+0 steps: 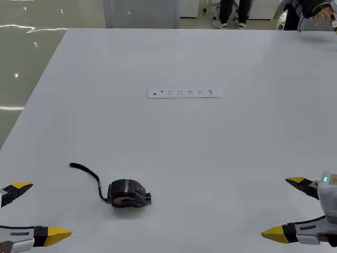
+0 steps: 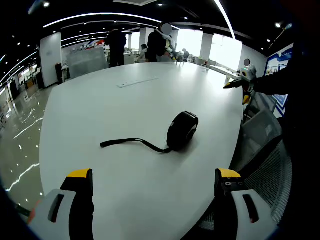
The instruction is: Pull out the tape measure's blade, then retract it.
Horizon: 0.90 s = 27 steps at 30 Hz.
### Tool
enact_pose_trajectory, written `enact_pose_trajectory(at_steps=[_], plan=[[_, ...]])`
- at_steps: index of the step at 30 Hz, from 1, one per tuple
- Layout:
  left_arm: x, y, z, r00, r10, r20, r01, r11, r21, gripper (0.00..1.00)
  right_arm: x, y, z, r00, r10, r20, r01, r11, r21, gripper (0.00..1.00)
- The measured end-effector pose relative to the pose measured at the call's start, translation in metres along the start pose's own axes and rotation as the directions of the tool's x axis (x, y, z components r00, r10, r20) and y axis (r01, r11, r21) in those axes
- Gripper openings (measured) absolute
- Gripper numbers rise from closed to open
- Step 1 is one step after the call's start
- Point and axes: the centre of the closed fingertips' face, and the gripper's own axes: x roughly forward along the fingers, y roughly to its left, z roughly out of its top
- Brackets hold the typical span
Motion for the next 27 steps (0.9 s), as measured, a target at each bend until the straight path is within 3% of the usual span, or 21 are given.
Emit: enact_pose_trajectory(at_steps=[12, 17, 19, 27], plan=[[0.002, 0.000, 0.004, 1.0000, -0.008, 0.002, 0.008, 1.000, 0.009, 0.99, 0.001, 0.000, -0.001, 1.0000, 0.002, -0.003, -0.002, 1.000, 0.002, 0.99], [0.002, 0.000, 0.003, 0.9999, -0.011, 0.000, 0.011, 1.000, 0.016, 0.99, 0.001, -0.005, 0.005, 0.9996, -0.013, 0.025, 0.014, 1.000, -0.015, 0.99], [0.003, 0.003, -0.002, 0.9996, 0.000, -0.027, 0.001, 1.000, 0.018, 0.99, 0.001, -0.014, 0.008, 0.9979, -0.056, 0.034, 0.059, 0.995, -0.075, 0.99], [0.007, -0.002, -0.004, 0.9984, -0.031, -0.048, 0.032, 0.999, 0.038, 0.99, 0.010, -0.013, 0.017, 0.9987, -0.036, 0.037, 0.038, 0.997, -0.066, 0.99]])
